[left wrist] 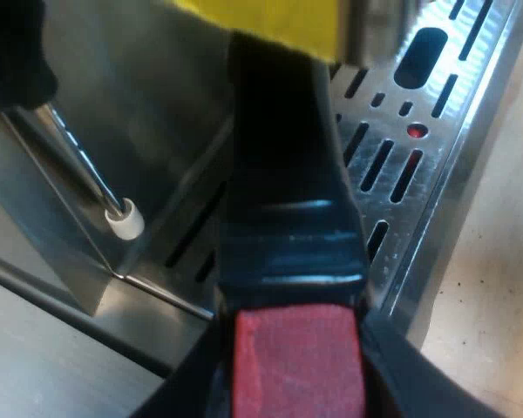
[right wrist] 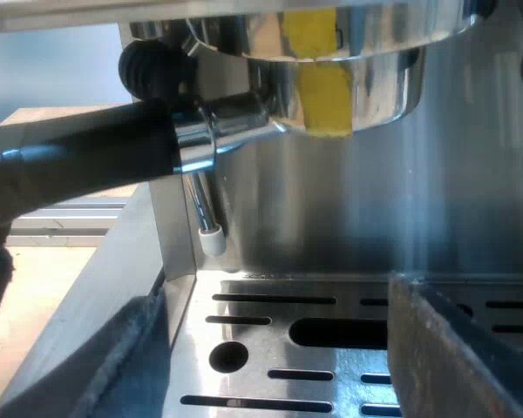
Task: Put the handle in the coffee machine
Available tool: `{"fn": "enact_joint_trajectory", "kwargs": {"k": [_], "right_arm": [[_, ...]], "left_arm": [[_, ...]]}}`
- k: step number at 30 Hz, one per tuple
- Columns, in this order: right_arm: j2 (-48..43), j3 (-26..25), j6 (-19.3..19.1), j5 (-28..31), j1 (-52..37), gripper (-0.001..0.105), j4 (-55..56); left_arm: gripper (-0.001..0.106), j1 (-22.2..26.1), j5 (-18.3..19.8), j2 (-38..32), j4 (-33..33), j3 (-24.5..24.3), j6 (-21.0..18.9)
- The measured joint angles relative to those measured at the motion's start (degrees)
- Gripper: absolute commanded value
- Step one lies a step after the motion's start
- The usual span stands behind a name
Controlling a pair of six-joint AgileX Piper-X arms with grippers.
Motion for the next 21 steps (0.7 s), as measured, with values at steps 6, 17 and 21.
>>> {"fn": "enact_joint_trajectory", "kwargs": {"k": [6, 17, 21], "right_arm": [[0.0, 0.0, 0.0, 0.0, 0.0, 0.056, 0.0], [0.0, 0.0, 0.0, 0.0, 0.0, 0.056, 0.0], [0.0, 0.0, 0.0, 0.0, 0.0, 0.056, 0.0]], "left_arm": [[0.0, 0.0, 0.4, 0.0, 0.1, 0.0, -0.1], [0.0, 0.0, 0.4, 0.0, 0.2, 0.0, -0.1], [0.0, 0.0, 0.5, 0.0, 1.7, -0.8, -0.1]]}}
